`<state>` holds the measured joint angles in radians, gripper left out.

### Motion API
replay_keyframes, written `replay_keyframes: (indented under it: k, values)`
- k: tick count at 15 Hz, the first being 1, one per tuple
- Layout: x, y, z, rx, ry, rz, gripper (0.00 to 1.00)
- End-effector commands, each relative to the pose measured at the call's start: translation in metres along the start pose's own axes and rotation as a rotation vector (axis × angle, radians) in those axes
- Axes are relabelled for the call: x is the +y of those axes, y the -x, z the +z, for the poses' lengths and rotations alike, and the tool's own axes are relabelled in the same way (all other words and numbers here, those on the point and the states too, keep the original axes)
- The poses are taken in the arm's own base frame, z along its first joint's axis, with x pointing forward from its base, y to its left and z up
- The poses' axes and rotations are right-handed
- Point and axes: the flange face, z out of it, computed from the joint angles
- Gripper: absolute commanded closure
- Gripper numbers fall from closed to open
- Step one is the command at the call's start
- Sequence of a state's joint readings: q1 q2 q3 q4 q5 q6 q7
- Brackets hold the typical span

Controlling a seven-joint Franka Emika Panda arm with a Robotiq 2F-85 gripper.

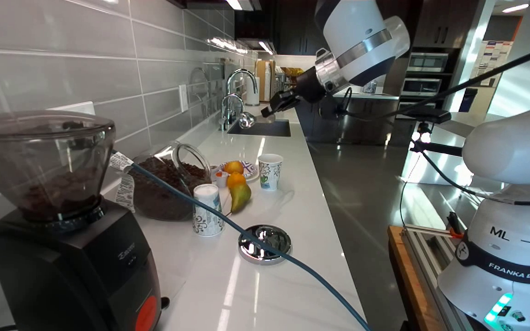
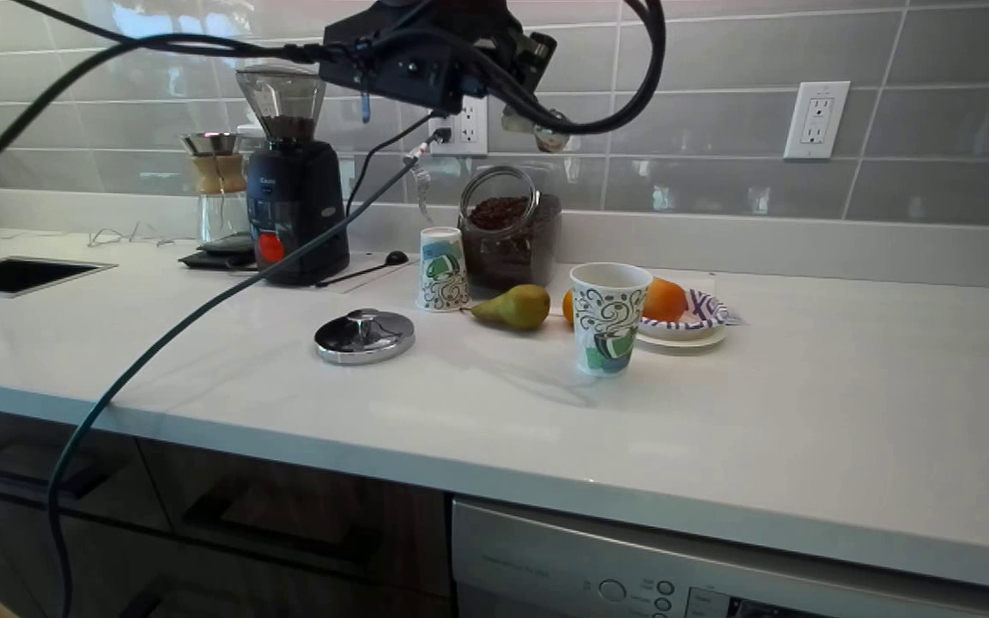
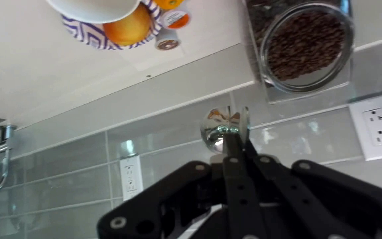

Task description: Use the silver spoon to place some coffee beans from the container into the coffee cup.

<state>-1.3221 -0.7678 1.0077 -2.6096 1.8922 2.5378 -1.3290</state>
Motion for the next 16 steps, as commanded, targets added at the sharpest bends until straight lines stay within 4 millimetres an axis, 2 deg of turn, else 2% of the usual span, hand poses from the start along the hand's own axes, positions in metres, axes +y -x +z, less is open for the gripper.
replay_keyframes:
  k: [1, 5, 6, 8, 13, 16]
  values:
    - [-0.002, 0.004, 0.007, -0.112, -0.145, 0.053, 0.99]
    - [0.012, -0.004, 0.009, -0.215, -0.27, 0.128, 0.99]
    - [0.003, 0.001, 0.004, -0.171, -0.202, 0.082, 0.99]
    - [0.01, 0.002, 0.003, -0.168, -0.205, 0.1, 0.97]
    - [0.003, 0.005, 0.007, -0.175, -0.207, 0.093, 0.99]
    - [0.002, -0.007, 0.007, -0.159, -0.202, 0.133, 0.99]
